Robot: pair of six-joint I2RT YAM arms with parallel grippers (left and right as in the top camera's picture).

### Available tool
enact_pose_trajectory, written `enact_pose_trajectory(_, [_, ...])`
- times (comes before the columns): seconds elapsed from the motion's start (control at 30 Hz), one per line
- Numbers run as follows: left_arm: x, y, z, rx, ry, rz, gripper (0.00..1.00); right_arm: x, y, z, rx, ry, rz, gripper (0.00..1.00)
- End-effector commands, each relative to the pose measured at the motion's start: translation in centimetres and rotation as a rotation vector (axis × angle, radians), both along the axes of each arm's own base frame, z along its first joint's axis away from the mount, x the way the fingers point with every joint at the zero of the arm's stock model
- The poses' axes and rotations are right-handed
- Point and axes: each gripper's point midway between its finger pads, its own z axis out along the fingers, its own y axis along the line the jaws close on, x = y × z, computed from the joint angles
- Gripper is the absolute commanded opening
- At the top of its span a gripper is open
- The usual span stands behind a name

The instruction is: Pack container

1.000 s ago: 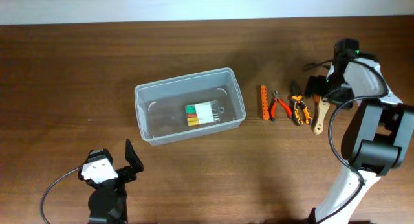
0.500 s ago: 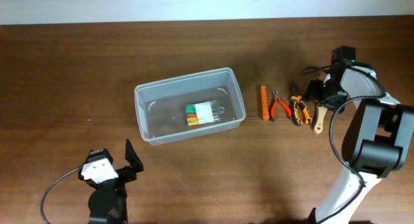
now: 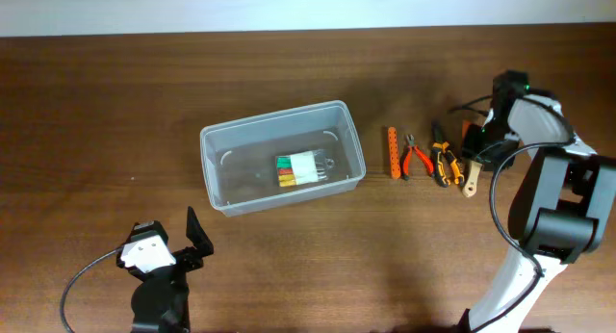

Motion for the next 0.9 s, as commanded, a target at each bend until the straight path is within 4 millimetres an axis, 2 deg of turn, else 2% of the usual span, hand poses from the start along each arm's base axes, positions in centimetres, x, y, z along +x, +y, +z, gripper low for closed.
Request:
enact_pose_trajectory(0.0, [0.0, 0.0, -0.1, 0.009, 0.002, -0.003, 0.99, 3.6, -0.5, 6.6, -0.042, -0.132, 0.014, 0.33])
enact_pose_trajectory(0.1, [0.0, 0.0, -0.1, 0.009, 0.002, -0.002, 0.99, 4.8, 0.5, 12.6, -0.059, -0.218, 0.042, 0.24])
enact_pose_trajectory(0.17, [0.0, 0.0, -0.1, 0.009, 0.002, -0.003, 0.99, 5.4, 2.1, 16.5, -0.068, -0.282, 0.078, 0.22])
enact_pose_trajectory(0.2, [0.0, 0.0, -0.1, 0.009, 0.002, -0.003, 0.99, 5.8, 4.8, 20.3, -0.060, -0.353, 0.170, 0.19])
enact_pose_trajectory(0.23, [0.0, 0.0, -0.1, 0.009, 0.002, -0.003, 0.99, 6.0, 6.7, 22.1, -0.046, -0.394, 0.238, 0.17])
enact_pose_trajectory(0.33, [0.0, 0.0, -0.1, 0.009, 0.002, -0.003, 0.99, 6.2, 13.6, 26.0, 0.013, -0.501, 0.470, 0.05])
enact_pose_trajectory(0.4, [0.0, 0.0, -0.1, 0.009, 0.002, -0.002, 0.99, 5.8, 18.4, 27.1, 0.048, -0.542, 0.634, 0.04])
enact_pose_trajectory(0.47, [0.0, 0.0, -0.1, 0.009, 0.002, -0.003, 0.99, 5.2, 23.0, 27.1, 0.058, -0.559, 0.811, 0.04])
enact_pose_trajectory(0.53, [0.0, 0.0, -0.1, 0.009, 0.002, -0.003, 0.99, 4.0, 28.0, 25.8, 0.059, -0.543, 1.046, 0.04])
enact_pose_trajectory(0.63, [0.0, 0.0, -0.1, 0.009, 0.002, -0.003, 0.99, 2.3, 32.8, 23.1, 0.055, -0.489, 1.339, 0.04])
enact_pose_trajectory(0.73, [0.0, 0.0, -0.1, 0.009, 0.002, -0.003, 0.99, 0.8, 36.3, 19.3, 0.045, -0.410, 1.643, 0.04])
enact_pose_trajectory(0.87, [0.0, 0.0, -0.1, 0.009, 0.002, -0.003, 0.99, -0.4, 38.4, 14.1, 0.052, -0.298, 1.970, 0.04])
